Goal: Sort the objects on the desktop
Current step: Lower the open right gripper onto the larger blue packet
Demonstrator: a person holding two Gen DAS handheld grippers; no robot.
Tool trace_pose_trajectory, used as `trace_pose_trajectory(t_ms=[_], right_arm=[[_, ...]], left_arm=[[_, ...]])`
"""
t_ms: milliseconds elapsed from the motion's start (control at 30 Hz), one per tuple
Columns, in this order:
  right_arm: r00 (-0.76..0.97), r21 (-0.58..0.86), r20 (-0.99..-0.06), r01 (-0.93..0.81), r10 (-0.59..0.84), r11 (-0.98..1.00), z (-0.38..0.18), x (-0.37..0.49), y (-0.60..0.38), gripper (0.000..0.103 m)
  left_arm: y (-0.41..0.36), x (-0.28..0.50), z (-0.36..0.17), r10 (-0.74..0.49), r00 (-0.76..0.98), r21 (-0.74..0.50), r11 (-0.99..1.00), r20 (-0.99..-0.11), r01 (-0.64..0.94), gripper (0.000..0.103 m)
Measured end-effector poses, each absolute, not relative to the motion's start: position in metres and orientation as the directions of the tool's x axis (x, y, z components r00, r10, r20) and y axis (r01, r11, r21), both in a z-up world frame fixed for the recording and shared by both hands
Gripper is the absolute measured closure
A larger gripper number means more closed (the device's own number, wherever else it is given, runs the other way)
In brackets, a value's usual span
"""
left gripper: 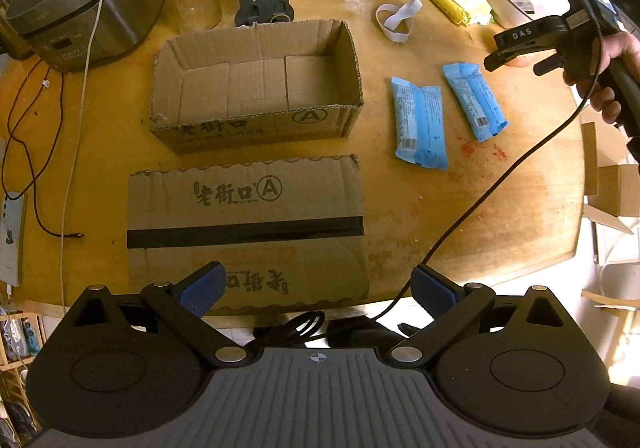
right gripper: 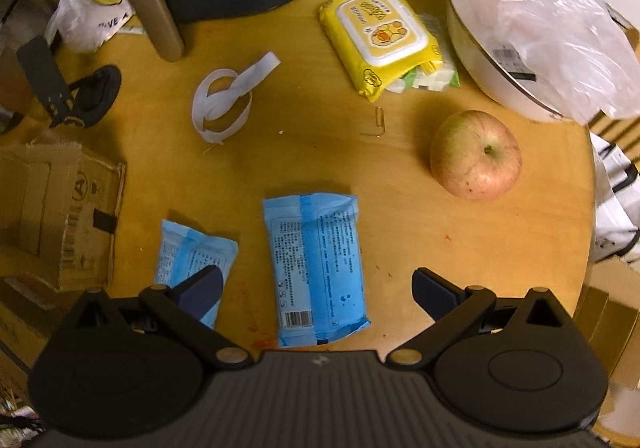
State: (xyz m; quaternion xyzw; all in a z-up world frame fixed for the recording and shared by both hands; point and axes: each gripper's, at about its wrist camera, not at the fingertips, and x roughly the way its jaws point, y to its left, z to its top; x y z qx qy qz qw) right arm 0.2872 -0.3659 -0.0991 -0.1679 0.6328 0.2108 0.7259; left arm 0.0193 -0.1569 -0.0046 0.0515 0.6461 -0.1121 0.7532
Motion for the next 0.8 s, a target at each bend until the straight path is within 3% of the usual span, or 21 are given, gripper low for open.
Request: trace_pose_trajectory(t_ms=[800], right_arm=[[0.086, 0.002, -0.994, -0.631, 0.073, 0.776, -0.131, 0.287, -0.356, 0.000]], left_arm=[[-0.154, 0.021, -0.006, -0.093, 0.136, -0.062, 0.974, -0.986, 0.216, 0.002]])
